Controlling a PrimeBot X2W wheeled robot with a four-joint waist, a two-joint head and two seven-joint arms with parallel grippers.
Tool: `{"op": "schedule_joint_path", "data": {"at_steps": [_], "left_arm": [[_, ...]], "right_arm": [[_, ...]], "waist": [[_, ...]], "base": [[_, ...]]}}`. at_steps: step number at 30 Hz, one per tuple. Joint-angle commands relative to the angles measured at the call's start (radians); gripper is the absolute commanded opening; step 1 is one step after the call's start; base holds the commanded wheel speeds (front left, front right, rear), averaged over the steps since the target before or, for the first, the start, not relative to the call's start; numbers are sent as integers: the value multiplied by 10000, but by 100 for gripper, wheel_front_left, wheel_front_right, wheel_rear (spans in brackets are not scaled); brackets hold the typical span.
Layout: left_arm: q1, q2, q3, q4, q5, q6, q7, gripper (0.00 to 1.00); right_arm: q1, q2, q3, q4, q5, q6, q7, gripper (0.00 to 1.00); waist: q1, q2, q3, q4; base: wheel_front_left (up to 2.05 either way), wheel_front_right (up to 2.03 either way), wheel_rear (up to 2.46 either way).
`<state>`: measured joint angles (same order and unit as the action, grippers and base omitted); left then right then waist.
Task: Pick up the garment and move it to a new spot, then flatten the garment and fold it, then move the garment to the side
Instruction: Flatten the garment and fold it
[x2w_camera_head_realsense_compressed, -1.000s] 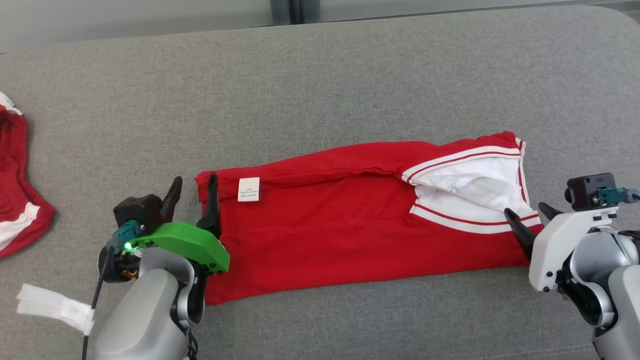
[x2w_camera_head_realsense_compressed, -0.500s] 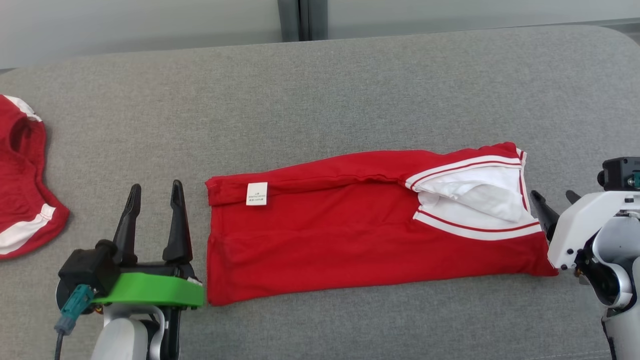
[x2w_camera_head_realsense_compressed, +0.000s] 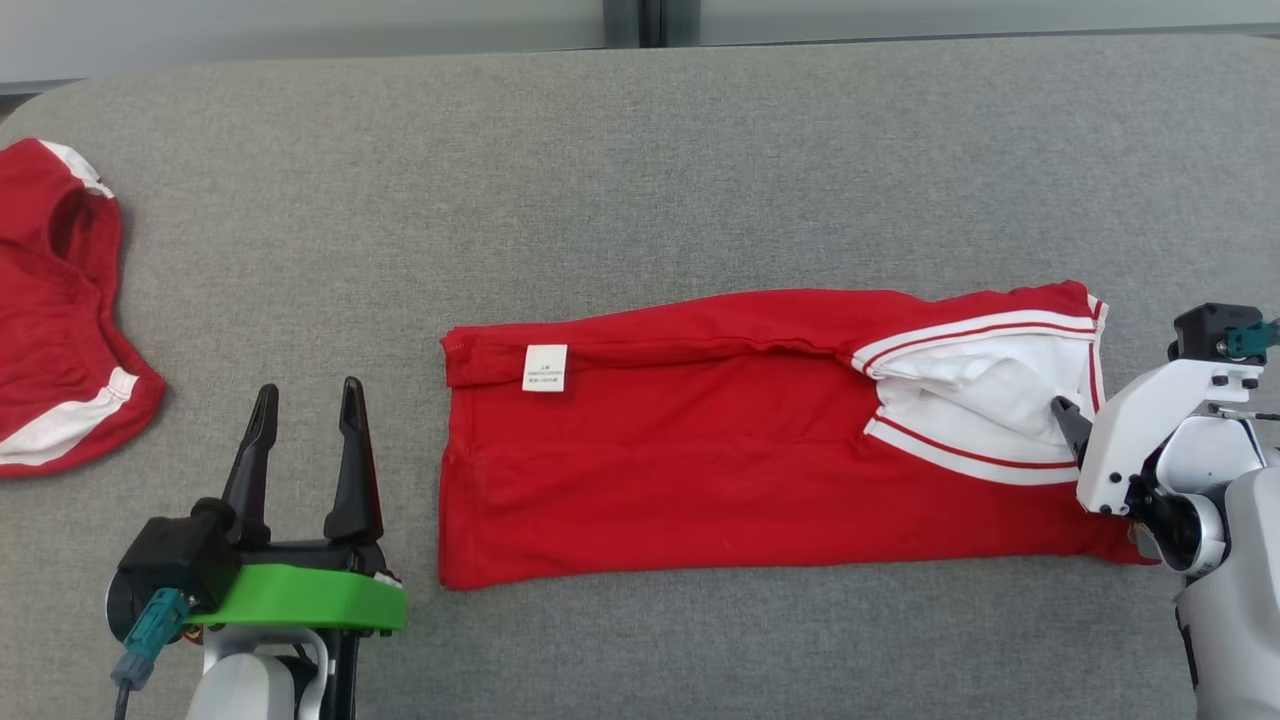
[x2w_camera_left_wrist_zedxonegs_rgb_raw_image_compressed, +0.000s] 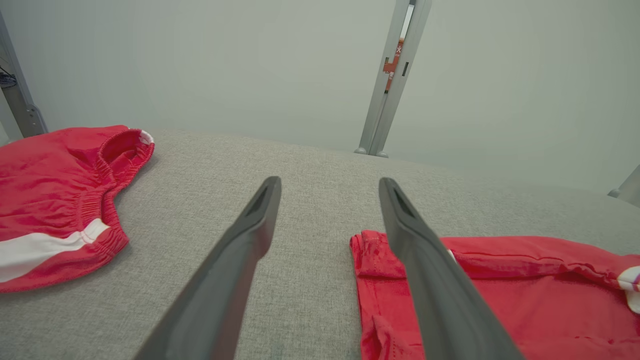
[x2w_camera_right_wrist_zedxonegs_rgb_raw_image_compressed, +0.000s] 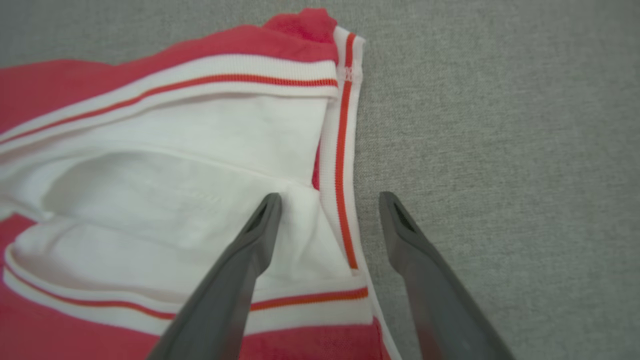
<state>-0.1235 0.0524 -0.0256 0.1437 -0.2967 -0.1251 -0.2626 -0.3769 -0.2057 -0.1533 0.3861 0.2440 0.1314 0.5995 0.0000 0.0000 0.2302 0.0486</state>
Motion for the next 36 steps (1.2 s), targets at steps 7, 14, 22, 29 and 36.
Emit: {"op": "schedule_joint_path", "data": {"at_steps": [7,14,22,29,36], "left_arm": [[-117,-13,-226,15,123,-66,-26,100],[-179,28,-277,54,131,-59,-27,100],[27,90,-138,38,143,-60,-27,100],[192,77,-62,91,99,-61,-27,100],[327,53,-92,178,91,-61,-27,100]], "right_arm": [[-272,128,252,1135,-73,-8,-216,100],[-251,5,769,1639,272,-13,-322,0],[-270,-915,-73,921,-42,-19,-990,0],[31,-1515,-1222,300,-776,-18,-827,0],[486,-1051,-1299,-972,-1171,-16,-405,0]], "waist": [[0,0,144,183],[0,0,127,103],[0,0,-102,-163],[0,0,-404,-404],[0,0,-753,-526]], "base": [[0,0,0],[0,0,0],[0,0,0],[0,0,0],[0,0,0]]}}
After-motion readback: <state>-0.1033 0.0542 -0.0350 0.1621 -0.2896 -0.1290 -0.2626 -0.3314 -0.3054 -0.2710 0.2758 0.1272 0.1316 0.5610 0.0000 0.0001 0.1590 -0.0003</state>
